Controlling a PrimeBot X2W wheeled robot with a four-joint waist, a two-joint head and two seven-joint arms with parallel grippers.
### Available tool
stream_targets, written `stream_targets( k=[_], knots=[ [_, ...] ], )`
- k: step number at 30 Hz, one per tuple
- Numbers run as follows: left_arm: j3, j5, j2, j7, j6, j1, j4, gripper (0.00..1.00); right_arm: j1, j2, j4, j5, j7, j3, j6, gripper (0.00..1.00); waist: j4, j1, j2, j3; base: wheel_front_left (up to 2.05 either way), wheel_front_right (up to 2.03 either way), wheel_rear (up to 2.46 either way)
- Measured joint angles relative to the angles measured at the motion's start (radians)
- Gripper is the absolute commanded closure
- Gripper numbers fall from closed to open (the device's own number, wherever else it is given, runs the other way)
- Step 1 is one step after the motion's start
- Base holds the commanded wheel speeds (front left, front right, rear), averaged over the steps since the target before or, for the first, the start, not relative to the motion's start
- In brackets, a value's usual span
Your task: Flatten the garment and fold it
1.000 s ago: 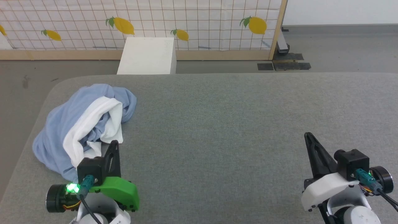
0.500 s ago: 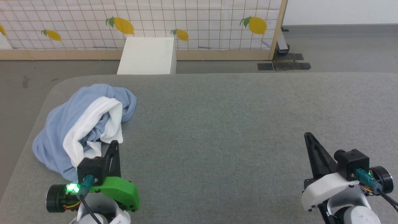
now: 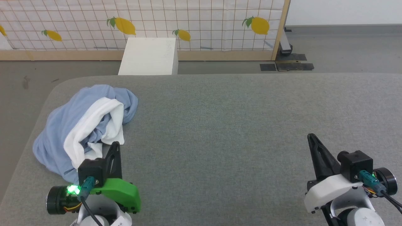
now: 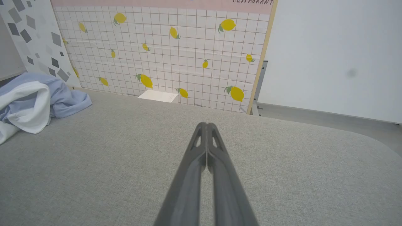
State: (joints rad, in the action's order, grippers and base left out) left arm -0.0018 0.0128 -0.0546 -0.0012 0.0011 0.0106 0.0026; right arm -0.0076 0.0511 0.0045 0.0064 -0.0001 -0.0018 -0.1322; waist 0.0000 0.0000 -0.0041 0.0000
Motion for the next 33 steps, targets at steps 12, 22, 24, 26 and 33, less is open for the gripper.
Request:
stream_targets(
  k=[12, 22, 24, 26, 33],
  knots=[
    [0.000, 0.000, 0.000, 0.000, 0.000, 0.000, 0.000, 1.00, 0.000, 0.000, 0.000, 0.000, 0.000, 0.000, 0.000, 1.00, 0.000, 0.0000, 0.0000, 0.000, 0.00, 0.00, 0.00],
    [-0.002, 0.005, 0.000, 0.000, 0.000, 0.000, 0.000, 0.00, 0.000, 0.000, 0.001, 0.000, 0.000, -0.001, 0.000, 0.00, 0.000, 0.0000, 0.0000, 0.000, 0.00, 0.00, 0.00],
    [-0.003, 0.006, 0.000, 0.000, 0.000, 0.000, 0.000, 0.00, 0.000, 0.000, 0.001, 0.000, 0.000, -0.001, 0.000, 0.00, 0.000, 0.0000, 0.0000, 0.000, 0.00, 0.00, 0.00],
    [-0.004, 0.007, 0.000, 0.000, 0.000, 0.000, 0.001, 0.00, 0.000, 0.000, 0.001, 0.003, 0.000, -0.001, 0.000, 0.00, 0.000, 0.0000, 0.0000, 0.000, 0.00, 0.00, 0.00],
    [-0.005, 0.015, 0.000, -0.011, -0.001, 0.000, 0.008, 0.00, 0.000, 0.000, 0.005, 0.022, -0.011, -0.005, 0.000, 0.00, -0.001, 0.0000, 0.0000, 0.000, 0.00, 0.00, 0.00]
  ],
)
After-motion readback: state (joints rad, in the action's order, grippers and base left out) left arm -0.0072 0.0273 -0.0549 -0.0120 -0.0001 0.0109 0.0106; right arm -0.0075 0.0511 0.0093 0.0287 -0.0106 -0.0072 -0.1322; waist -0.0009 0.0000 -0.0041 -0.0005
